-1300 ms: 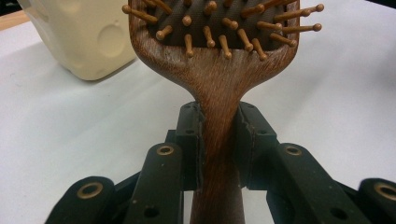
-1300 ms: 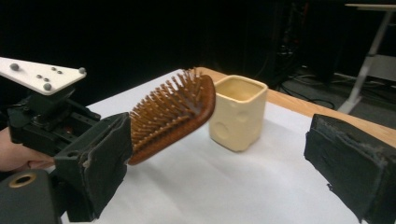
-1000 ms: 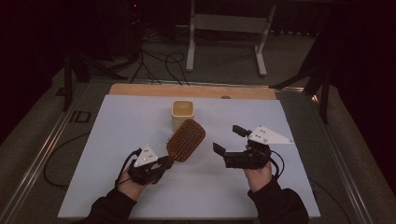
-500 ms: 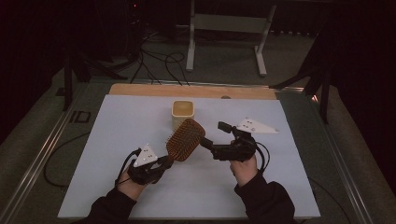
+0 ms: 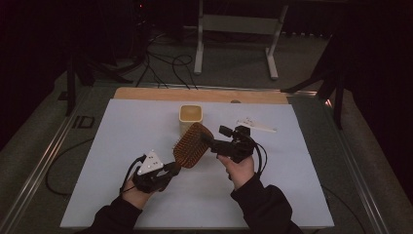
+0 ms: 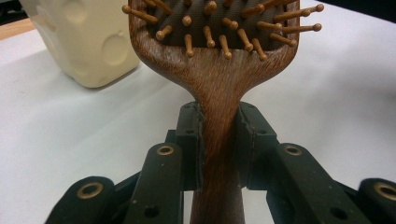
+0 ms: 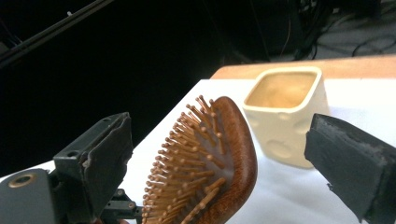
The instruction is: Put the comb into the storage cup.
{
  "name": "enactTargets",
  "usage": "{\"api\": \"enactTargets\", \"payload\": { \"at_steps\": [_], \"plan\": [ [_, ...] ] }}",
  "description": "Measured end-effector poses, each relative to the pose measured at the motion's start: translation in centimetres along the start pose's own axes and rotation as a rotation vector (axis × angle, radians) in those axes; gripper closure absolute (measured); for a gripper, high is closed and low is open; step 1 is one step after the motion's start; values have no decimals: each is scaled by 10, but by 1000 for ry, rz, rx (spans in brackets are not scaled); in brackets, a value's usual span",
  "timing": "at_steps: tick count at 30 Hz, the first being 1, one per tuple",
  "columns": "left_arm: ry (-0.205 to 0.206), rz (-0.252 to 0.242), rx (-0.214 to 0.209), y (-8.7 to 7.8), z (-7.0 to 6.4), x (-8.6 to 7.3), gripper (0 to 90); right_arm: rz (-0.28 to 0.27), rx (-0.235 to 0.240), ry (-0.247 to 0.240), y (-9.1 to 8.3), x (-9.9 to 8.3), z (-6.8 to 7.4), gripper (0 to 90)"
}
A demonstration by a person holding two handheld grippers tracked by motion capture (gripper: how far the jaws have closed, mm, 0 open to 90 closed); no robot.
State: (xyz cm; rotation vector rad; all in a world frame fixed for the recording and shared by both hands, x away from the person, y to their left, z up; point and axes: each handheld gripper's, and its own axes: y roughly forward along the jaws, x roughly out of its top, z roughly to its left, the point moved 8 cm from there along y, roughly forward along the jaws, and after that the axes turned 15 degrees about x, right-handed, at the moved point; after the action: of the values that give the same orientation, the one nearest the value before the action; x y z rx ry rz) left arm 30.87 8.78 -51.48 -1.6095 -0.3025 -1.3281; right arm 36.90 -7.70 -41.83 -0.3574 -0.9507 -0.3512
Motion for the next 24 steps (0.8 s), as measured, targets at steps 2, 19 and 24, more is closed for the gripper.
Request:
{"api": "enactTargets", "payload": {
  "at_steps": [2,19,24],
  "plan": [
    [0,-4,-2,0,0,1,739,1,13,32,4,-3,-2,72],
    [13,-18,-9,-1,-4,2,738,55,138,252,28,-30,0,208],
    [15,-22,-14,-1,-6,2,738,60,130,276,30,-33,1,304]
  ]
}}
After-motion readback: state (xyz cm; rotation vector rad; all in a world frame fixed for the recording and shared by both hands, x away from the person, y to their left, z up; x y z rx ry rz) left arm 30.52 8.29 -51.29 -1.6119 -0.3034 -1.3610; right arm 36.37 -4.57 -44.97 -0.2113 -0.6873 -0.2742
